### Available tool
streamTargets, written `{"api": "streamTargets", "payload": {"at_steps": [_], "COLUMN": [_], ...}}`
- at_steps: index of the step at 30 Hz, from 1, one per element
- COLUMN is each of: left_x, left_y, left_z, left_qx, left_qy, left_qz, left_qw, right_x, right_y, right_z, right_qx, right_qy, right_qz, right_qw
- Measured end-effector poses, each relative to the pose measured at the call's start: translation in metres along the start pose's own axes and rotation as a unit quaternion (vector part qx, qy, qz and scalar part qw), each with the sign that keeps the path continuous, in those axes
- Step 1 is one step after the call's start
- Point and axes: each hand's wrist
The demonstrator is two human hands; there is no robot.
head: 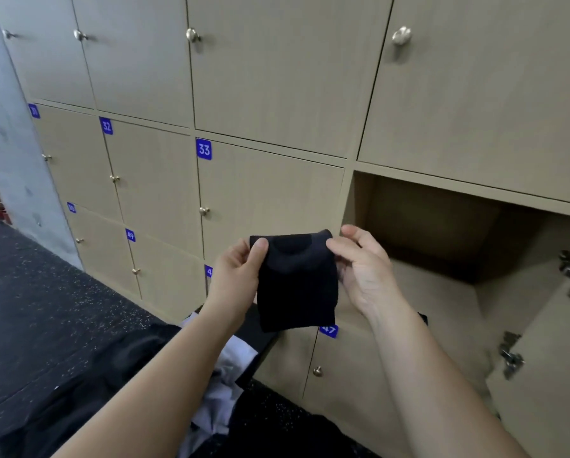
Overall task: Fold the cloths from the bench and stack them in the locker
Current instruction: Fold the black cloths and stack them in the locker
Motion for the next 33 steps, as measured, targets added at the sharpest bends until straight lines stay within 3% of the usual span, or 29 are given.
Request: {"api": "streamTargets", "payload": {"at_steps": [6, 10, 14, 17, 23, 28, 33], "left_x": [0.014, 0.02, 0.024, 0.024, 0.027, 0.027, 0.026], "left_y": [0.012, 0.013, 0.017, 0.029, 0.045, 0.05, 0.051], "left_z": [0.009, 0.011, 0.005, 0.004, 0.001, -0.009, -0.01], "left_qx": [0.085, 0.123, 0.147, 0.153, 0.118, 0.048, 0.041], "left_qy": [-0.046, -0.041, 0.022, -0.017, -0.039, -0.114, -0.196], "left_qz": [-0.059, -0.079, -0.116, -0.087, -0.012, 0.074, 0.086], "left_qw": [0.994, 0.988, 0.982, 0.984, 0.992, 0.99, 0.976], "right_x": [-0.016, -0.021, -0.02, -0.019, -0.015, -0.012, -0.008], "right_y": [-0.019, -0.03, -0.035, -0.041, -0.051, -0.064, -0.066], "right_z": [0.01, 0.016, 0.019, 0.017, 0.016, 0.009, -0.003], "right_qx": [0.055, -0.036, -0.083, -0.112, -0.15, -0.119, -0.052], "right_qy": [-0.019, -0.041, -0.048, -0.072, -0.084, -0.078, -0.057], "right_qz": [0.1, 0.094, 0.122, 0.165, 0.404, 0.371, 0.276], "right_qw": [0.993, 0.994, 0.988, 0.977, 0.898, 0.918, 0.958]}}
Point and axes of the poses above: each hand's wrist, its own z-axis away from the middle knuckle, its own x-axis out of the palm, y = z × x, and after that the axes turned 15 degrees about -z, right-handed
